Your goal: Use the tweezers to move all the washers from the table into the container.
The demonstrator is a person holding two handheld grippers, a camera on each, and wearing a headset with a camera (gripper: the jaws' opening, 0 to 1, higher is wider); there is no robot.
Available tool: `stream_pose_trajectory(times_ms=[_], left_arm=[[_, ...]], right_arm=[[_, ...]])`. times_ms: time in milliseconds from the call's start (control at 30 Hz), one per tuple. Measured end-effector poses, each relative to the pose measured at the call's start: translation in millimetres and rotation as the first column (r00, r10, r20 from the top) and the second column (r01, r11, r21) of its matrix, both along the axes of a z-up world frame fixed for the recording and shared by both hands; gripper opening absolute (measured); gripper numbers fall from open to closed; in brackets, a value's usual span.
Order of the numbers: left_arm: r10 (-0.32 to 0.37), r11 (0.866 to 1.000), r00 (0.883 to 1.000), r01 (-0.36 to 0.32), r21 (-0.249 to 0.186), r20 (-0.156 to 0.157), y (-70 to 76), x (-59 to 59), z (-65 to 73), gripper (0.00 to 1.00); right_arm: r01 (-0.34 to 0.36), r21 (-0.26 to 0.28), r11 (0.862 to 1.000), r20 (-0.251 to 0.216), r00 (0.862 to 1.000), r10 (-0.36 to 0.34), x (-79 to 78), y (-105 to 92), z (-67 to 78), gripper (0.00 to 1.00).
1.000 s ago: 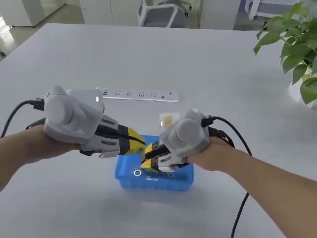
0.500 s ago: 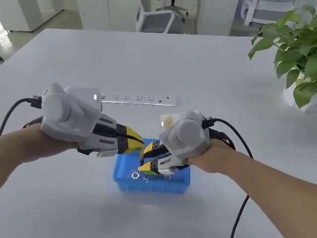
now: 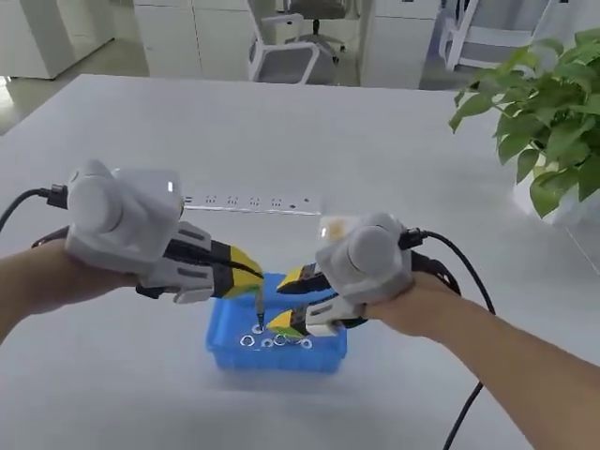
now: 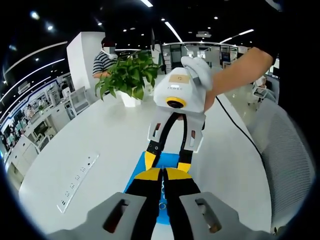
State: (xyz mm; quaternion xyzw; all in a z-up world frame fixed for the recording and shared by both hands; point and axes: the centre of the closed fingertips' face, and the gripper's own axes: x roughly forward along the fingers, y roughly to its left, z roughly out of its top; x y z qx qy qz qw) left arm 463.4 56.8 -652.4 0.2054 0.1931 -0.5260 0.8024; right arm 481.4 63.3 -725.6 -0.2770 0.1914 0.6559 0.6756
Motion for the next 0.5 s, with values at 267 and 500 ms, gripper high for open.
stream_pose_trajectory(times_ms=[267,500], left_arm=[[0.002,1.000,1.000,-0.002,0.004,0.001,-0.9,-10.9,10.6,0.05],[0.000,1.000,1.000,0.000,0.013,-0.003,0.1,-20.0,13.6,0.05]], right_arm=[[0.079,0.016,0.997,-0.005,0.997,-0.079,-5.3,-19.3,14.3,0.39],[0.129,0.023,0.991,0.005,0.992,-0.129,-9.0,-36.5,24.1,0.46]])
